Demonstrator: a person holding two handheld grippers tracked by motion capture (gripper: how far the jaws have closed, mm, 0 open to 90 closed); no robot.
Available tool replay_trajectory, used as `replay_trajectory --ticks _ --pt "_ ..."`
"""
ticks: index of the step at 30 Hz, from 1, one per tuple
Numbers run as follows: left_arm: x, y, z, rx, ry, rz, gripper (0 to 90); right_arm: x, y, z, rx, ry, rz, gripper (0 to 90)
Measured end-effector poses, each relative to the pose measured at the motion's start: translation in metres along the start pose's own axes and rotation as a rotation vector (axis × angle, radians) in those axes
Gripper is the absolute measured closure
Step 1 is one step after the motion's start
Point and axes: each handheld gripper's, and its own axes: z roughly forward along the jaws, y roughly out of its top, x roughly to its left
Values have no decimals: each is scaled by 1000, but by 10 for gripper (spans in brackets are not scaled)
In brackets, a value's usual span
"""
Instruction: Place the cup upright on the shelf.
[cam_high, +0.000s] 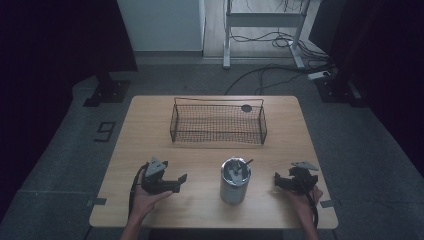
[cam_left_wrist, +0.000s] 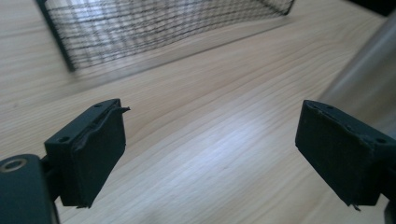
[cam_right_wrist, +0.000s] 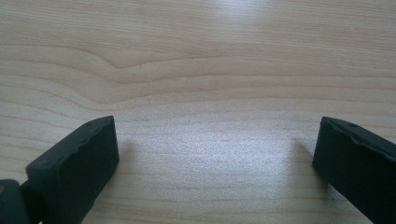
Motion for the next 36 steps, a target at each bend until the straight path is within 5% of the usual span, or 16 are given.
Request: replay_trajectory --ticks 9,14,21,27,36 --pt "-11 10 -13 -58 -60 -2 84 0 0 0 0 -2 2 0" --pt "-21 14 -20 -73 -55 21 84 0 0 0 0 -3 3 0" --pt "-32 16 -16 -62 -68 37 84 0 0 0 0 -2 3 0" --pt "-42 19 -12 -68 -132 28 81 0 0 0 0 -2 3 0" --pt "-58 24 -8 -72 -146 46 57 0 0 0 0 -3 3 0"
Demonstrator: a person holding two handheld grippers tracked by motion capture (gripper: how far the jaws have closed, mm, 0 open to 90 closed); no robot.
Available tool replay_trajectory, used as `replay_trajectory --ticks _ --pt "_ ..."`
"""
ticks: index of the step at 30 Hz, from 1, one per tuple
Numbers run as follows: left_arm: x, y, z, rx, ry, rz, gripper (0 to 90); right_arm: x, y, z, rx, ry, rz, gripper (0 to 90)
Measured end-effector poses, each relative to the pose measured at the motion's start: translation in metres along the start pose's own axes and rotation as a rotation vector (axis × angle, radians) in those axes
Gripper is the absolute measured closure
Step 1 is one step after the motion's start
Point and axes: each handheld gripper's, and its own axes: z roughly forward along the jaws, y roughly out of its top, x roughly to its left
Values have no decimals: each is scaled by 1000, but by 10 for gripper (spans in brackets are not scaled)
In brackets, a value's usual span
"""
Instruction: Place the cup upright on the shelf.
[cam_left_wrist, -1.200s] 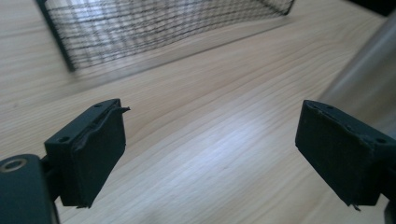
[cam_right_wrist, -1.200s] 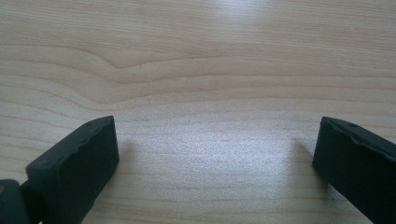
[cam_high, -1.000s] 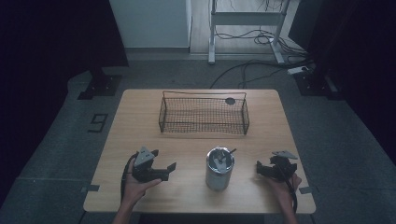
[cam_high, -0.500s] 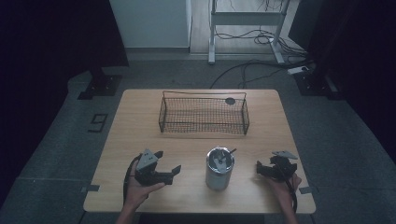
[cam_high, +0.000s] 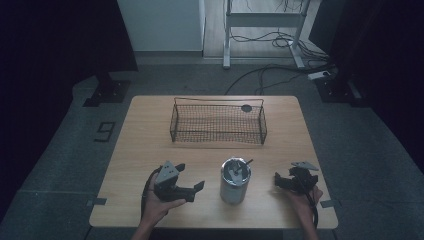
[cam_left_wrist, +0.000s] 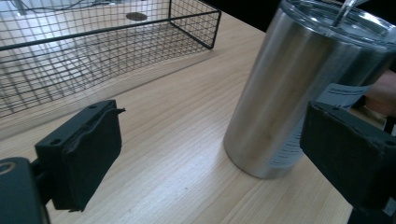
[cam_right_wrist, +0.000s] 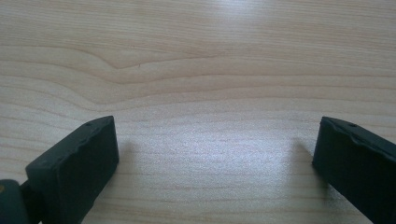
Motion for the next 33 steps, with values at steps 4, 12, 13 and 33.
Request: replay_trajectory --ticks 4,12,13,33 --pt "-7 1 6 15 -30 11 44 0 0 0 0 0 0 0" --pt "-16 4 15 23 -81 24 39 0 0 0 0 0 1 0" --pt "-18 4 16 23 -83 32 38 0 0 0 0 0 1 0" --pt "-42 10 43 58 -143 78 1 0 0 0 -1 -10 9 1"
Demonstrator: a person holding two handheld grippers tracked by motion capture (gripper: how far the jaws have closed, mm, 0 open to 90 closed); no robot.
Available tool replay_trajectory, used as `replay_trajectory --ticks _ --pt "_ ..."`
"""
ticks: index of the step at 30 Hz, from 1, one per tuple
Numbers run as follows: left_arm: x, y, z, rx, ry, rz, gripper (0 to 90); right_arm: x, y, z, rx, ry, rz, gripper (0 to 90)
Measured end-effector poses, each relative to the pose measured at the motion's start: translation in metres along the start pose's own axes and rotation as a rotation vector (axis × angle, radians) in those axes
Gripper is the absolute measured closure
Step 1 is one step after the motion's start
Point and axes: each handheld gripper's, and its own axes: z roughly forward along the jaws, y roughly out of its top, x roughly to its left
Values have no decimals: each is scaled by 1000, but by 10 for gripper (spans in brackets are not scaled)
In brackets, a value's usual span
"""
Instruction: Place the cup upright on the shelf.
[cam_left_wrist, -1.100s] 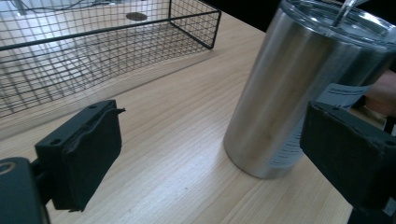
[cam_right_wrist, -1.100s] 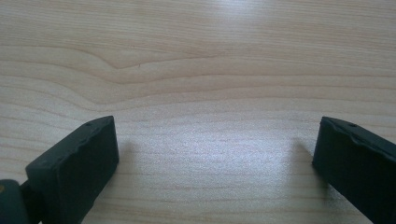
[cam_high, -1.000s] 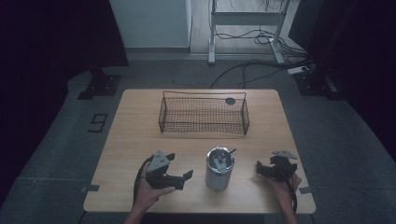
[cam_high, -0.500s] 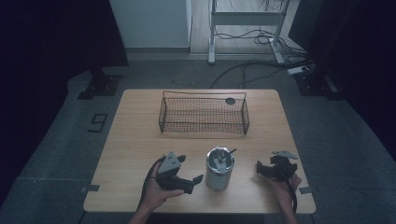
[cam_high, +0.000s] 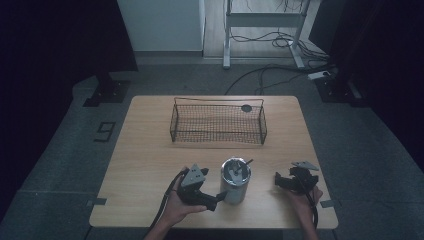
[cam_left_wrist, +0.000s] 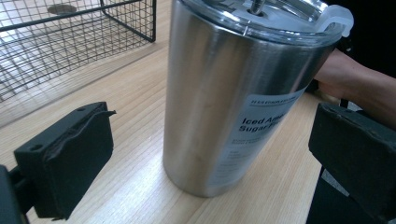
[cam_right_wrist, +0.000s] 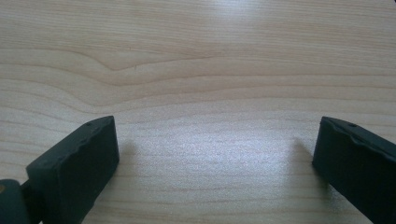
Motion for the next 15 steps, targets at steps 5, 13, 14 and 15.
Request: replay_trajectory --ticks 5,13,14,15 --pt "-6 3 12 16 -8 9 0 0 0 0 0 0 -1 1" --pt "-14 7 28 24 -17 15 0 0 0 0 -1 -2 -1 2" --pt "-14 8 30 22 -15 12 0 0 0 0 -1 -3 0 3" --pt "-14 8 31 20 -12 10 0 0 0 0 -1 -3 0 3"
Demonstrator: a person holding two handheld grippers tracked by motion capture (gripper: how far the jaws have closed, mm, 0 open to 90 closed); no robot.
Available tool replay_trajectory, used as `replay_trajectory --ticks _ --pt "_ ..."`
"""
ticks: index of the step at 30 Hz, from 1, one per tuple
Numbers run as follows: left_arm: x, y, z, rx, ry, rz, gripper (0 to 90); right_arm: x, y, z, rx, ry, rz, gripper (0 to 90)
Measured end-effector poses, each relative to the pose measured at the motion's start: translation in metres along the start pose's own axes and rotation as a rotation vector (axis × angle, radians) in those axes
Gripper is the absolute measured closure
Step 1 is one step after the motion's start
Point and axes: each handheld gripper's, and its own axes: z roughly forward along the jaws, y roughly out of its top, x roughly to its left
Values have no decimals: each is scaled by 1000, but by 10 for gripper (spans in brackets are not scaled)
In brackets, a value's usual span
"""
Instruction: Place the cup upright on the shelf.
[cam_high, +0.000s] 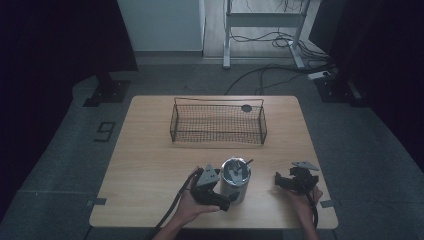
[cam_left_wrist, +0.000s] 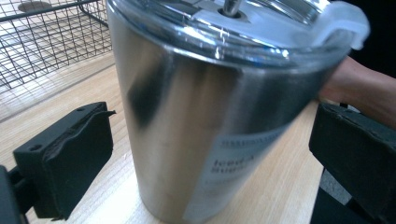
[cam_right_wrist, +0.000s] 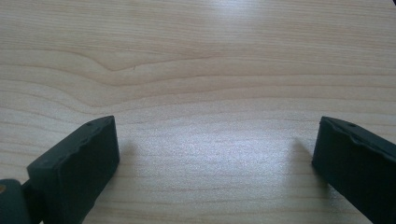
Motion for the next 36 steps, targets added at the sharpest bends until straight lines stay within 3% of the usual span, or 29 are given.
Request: replay_trajectory --ticks 14,31,36 --pt "-4 8 22 14 37 0 0 0 0 0 0 -1 1 3" --pt "-4 8 35 15 62 -5 0 0 0 0 1 -1 3 2" --pt "-5 7 35 2 66 16 15 0 0 0 1 -1 3 2"
